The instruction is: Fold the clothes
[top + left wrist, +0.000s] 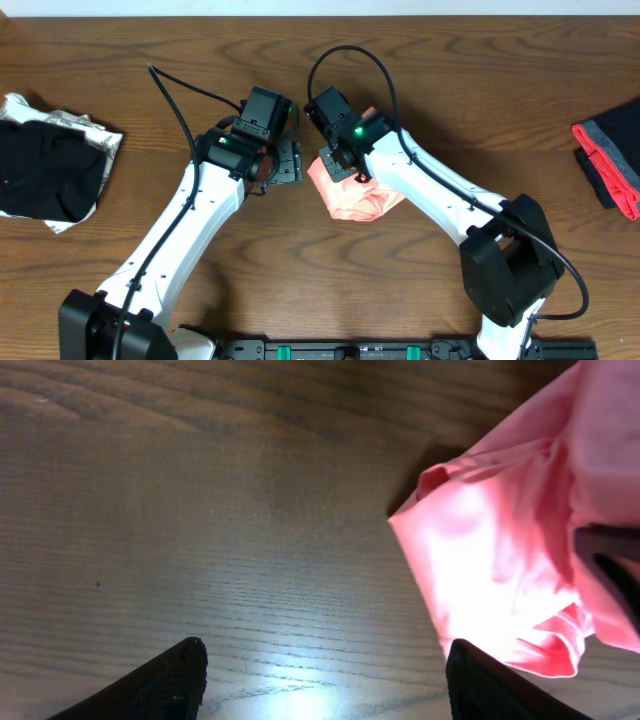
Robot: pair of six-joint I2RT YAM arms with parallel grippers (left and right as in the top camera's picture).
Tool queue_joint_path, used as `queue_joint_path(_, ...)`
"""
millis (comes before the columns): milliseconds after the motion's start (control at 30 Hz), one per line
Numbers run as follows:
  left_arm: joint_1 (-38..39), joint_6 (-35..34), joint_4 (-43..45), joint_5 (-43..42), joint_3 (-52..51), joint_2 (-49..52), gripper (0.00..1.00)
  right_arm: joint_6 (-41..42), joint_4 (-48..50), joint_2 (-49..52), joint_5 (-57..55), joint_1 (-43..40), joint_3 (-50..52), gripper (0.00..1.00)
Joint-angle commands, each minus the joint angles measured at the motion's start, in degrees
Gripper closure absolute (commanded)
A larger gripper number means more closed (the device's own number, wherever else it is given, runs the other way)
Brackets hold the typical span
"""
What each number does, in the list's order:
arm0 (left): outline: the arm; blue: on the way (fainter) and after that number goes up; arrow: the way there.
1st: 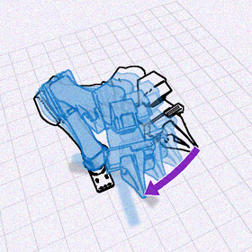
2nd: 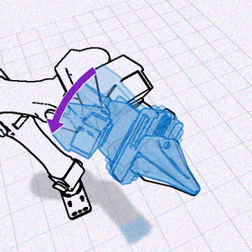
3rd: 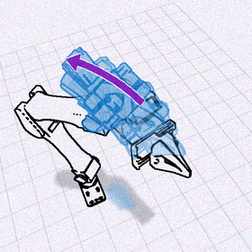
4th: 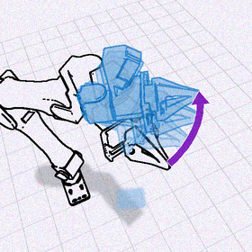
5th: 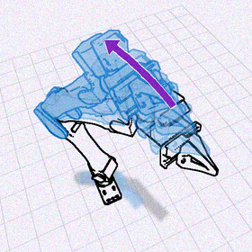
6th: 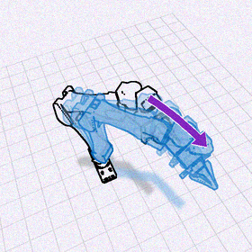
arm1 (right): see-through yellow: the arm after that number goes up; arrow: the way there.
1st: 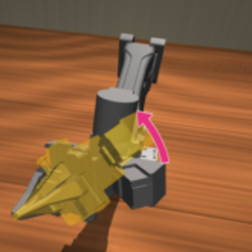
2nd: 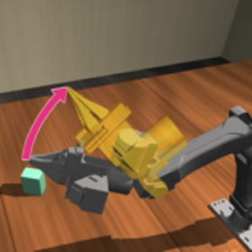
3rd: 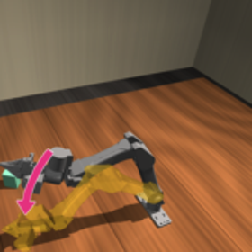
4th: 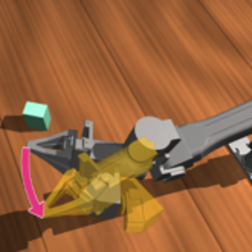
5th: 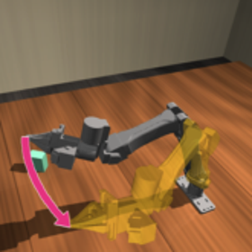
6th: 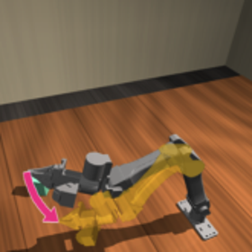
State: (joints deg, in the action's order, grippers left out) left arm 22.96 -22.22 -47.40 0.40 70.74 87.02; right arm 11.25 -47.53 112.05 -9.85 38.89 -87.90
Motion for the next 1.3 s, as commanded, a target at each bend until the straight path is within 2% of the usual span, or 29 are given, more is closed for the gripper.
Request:
queue_joint_path(0, -0.2, 0.7, -0.4, 0.3, -0.3, 0.2, 0.23, -0.8, 0.2, -1.0, 2.8, 0.4, 0.3, 0.99)
queue_joint_path(167, -0.2, 0.1, -0.7, 0.2, -0.4, 0.2, 0.24, 1.0, 0.3, -1.0, 5.4, -0.3, 0.3, 0.99)
queue_joint_path(333, -0.1, -4.3, 0.0, 0.0, -2.7, 0.3, 0.24, 5.1, 0.4, -1.0, 5.9, -3.2, 0.3, 0.99)
queue_joint_path(533, -0.1, -4.5, 1.6, -4.4, -4.3, 3.8, 0.29, 9.8, 0.1, -1.0, 5.8, -7.8, 0.3, 0.99)
queue_joint_path(833, -0.1, -2.7, 3.0, -4.9, -4.3, 7.3, 0.29, 11.4, -4.0, -1.7, 3.8, -21.1, 0.3, 0.99)
queue_joint_path(1267, -0.1, -2.7, 4.9, -4.9, -4.3, 7.3, 0.28, 5.7, -5.8, -6.9, 2.6, -42.8, 0.3, 0.99)
